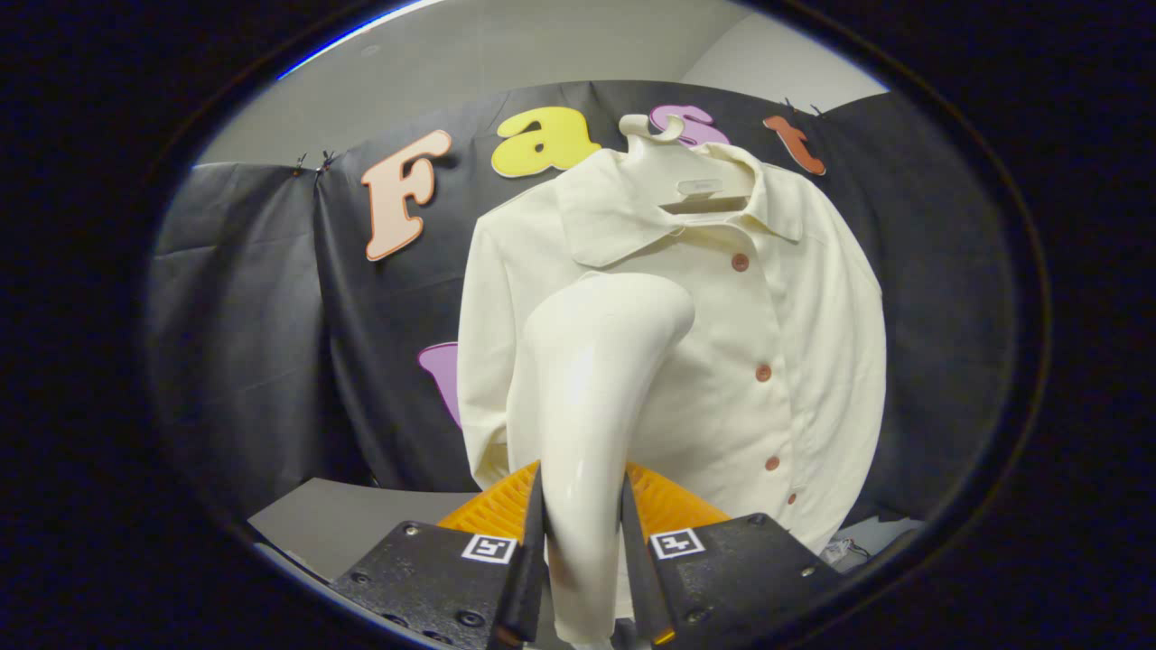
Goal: Iron the clothes twice with a garment steamer, once on the left side and once on the right side.
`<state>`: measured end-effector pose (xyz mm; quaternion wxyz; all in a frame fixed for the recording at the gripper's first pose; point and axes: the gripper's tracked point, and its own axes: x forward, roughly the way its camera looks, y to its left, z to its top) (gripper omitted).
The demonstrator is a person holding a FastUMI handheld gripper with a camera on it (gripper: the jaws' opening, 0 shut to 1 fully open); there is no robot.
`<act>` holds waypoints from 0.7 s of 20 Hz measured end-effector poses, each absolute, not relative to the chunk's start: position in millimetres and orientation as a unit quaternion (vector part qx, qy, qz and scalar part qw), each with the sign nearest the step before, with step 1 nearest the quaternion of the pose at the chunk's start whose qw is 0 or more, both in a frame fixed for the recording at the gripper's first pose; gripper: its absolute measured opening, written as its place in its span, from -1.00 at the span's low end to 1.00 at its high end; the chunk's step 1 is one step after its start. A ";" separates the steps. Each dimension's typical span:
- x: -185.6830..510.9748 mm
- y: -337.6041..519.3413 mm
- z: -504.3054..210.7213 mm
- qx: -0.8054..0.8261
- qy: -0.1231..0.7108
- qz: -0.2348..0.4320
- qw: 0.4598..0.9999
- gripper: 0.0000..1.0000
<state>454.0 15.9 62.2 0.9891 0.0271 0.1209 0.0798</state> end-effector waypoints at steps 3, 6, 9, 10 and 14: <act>452.2 21.7 41.3 0.023 0.137 0.089 0.986 -0.20; 443.1 16.6 16.4 0.009 0.157 0.089 0.983 -0.20; 436.6 11.9 -10.6 0.006 0.174 0.097 0.980 -0.20; 434.3 8.8 -19.8 0.008 0.179 0.097 0.979 -0.20; 424.5 -1.6 -55.4 0.016 0.190 0.101 0.976 -0.20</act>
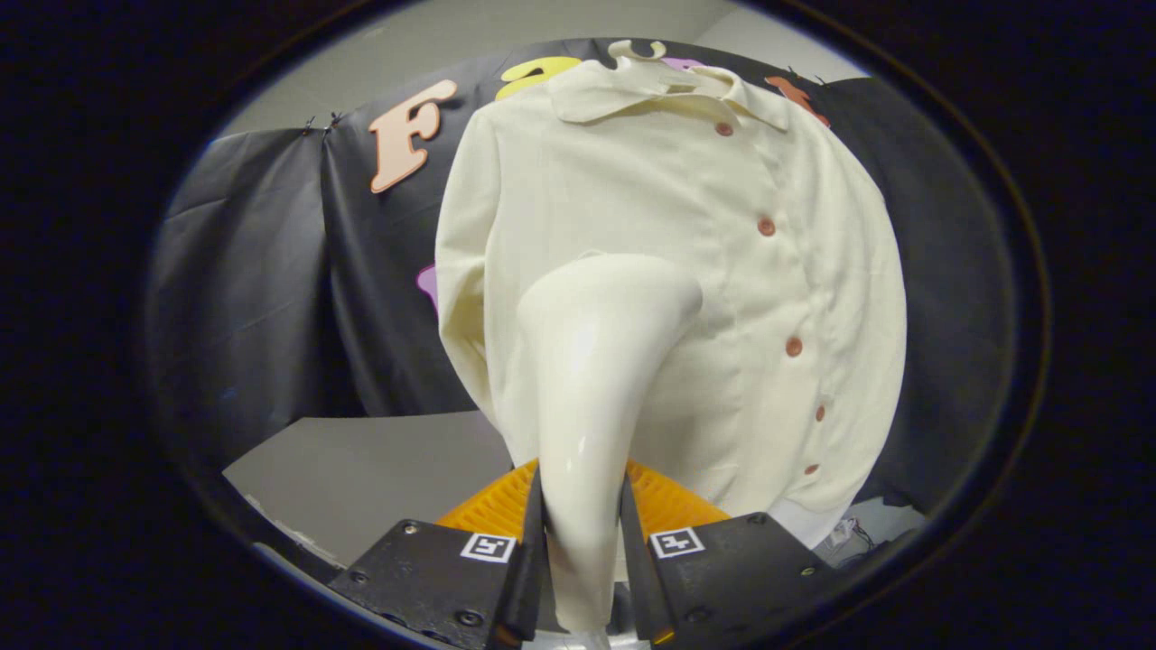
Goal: Iron the clothes twice with a garment steamer, once on the left side and once on the right side.
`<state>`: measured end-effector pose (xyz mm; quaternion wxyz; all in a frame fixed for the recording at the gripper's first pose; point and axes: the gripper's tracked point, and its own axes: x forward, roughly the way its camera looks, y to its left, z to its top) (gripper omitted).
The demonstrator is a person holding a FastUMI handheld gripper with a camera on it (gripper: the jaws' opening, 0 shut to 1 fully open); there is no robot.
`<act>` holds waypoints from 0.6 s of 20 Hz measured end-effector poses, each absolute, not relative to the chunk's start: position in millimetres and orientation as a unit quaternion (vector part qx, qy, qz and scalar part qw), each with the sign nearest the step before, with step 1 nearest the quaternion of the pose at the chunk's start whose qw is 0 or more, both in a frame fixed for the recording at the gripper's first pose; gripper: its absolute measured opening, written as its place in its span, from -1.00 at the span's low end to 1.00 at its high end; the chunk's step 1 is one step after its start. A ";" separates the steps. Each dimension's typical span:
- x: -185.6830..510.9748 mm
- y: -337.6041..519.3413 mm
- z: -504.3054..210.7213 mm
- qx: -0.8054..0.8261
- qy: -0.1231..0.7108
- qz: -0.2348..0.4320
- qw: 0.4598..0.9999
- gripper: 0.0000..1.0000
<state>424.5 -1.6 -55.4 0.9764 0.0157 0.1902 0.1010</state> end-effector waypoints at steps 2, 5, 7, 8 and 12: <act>420.9 -6.8 -75.3 0.014 0.187 0.101 0.977 -0.20; 412.5 -9.0 -110.5 0.009 0.189 0.105 0.976 -0.20; 407.6 -5.7 -132.8 0.011 0.192 0.113 0.975 -0.20; 405.1 -6.9 -143.6 0.012 0.191 0.115 0.975 -0.20; 391.9 -16.2 -187.7 0.053 0.204 0.105 0.972 -0.19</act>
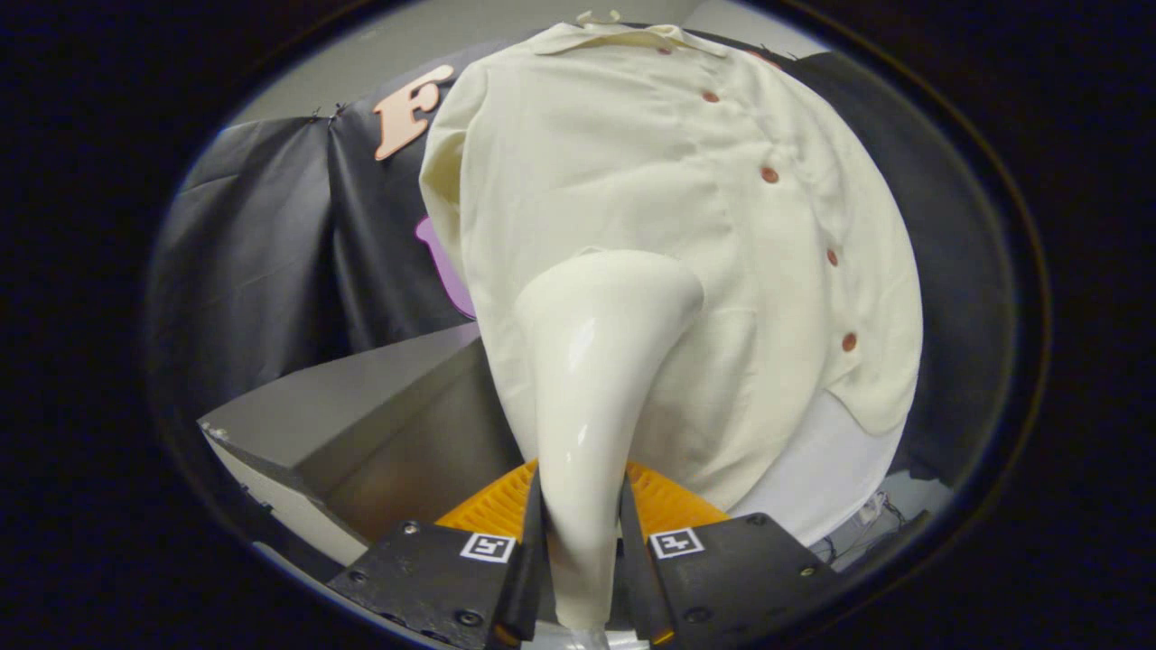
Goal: Iron the clothes twice with a garment steamer, once on the left side and once on the right side.
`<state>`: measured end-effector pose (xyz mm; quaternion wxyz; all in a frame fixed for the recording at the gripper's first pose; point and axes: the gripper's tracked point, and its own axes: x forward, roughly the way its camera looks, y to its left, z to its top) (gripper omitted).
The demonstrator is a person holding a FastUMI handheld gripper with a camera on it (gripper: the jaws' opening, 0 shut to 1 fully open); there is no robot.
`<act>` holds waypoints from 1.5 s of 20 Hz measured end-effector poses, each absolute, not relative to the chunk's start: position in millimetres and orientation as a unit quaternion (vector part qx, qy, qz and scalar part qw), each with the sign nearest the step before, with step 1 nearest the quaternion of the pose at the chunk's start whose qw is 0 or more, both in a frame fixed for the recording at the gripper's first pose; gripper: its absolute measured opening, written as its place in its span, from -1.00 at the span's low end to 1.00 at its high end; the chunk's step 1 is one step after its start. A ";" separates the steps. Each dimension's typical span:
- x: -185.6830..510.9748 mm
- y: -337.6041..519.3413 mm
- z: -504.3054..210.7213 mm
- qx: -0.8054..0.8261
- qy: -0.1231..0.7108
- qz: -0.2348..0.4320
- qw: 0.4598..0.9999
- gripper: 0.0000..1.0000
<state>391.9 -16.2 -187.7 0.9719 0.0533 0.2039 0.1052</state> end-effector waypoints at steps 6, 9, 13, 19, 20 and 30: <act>375.9 -46.5 -232.0 0.101 0.223 0.076 0.967 -0.20; 366.3 -49.0 -249.9 0.091 0.237 0.077 0.964 -0.20; 351.1 -57.2 -283.4 0.097 0.260 0.071 0.958 -0.20; 343.1 -68.9 -278.7 0.105 0.270 0.054 0.956 -0.20; 345.3 -68.9 -266.0 0.103 0.266 0.054 0.957 -0.19; 360.2 -120.9 -28.3 0.044 0.140 0.025 0.989 -0.20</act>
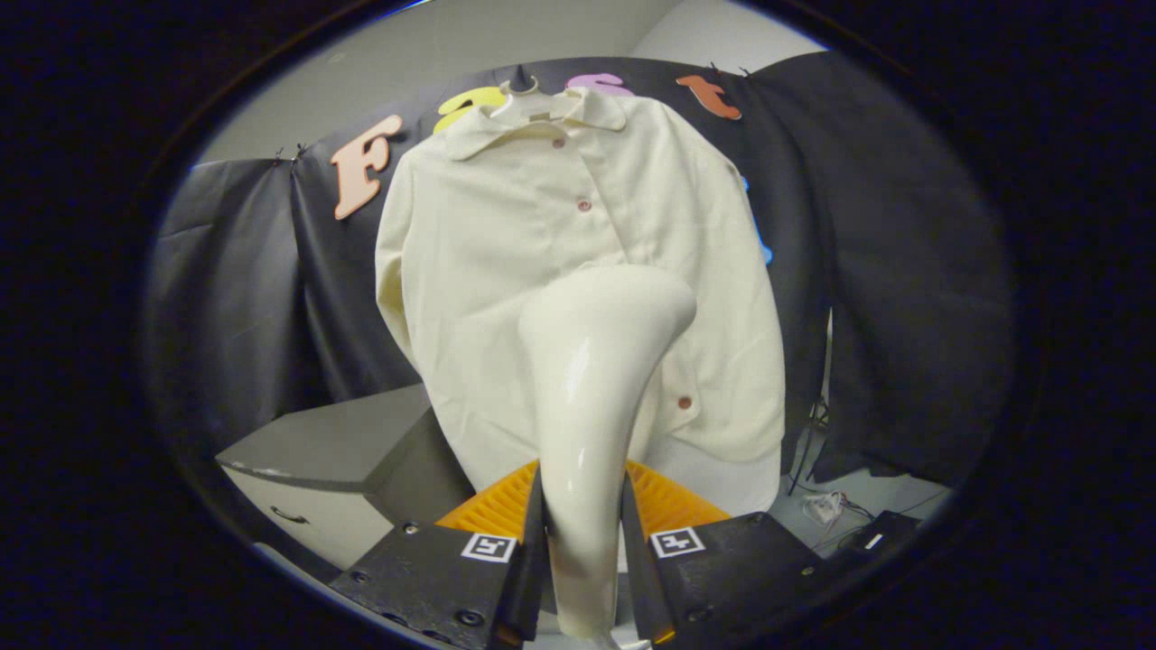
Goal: Iron the clothes twice with a garment steamer, once on the left side and once on the right side.
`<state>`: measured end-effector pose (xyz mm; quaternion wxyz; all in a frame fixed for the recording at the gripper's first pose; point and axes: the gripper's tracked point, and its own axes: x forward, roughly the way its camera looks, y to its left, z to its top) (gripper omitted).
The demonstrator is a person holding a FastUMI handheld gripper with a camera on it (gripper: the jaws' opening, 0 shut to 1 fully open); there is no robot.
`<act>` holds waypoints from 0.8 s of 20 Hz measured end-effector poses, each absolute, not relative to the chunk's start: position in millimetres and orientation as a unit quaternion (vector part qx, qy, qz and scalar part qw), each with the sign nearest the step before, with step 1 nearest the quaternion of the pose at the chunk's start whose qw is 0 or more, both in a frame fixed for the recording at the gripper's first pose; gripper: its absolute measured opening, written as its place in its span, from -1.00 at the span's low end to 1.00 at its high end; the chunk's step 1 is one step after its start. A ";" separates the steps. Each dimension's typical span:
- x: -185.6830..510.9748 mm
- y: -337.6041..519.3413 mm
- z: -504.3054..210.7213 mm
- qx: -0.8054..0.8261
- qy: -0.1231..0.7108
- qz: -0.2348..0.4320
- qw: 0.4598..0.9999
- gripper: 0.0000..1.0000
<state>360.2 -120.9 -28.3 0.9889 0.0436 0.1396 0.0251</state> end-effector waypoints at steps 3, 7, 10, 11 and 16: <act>377.2 -140.1 37.5 0.022 0.079 -0.012 0.997 -0.20; 407.1 -163.4 107.0 0.018 0.015 -0.062 0.998 -0.21; 433.9 -180.8 130.5 -0.032 0.016 -0.084 0.996 -0.21; 443.5 -181.8 137.2 -0.042 0.017 -0.080 0.996 -0.21; 491.6 -199.9 135.6 -0.061 0.033 -0.068 0.995 -0.21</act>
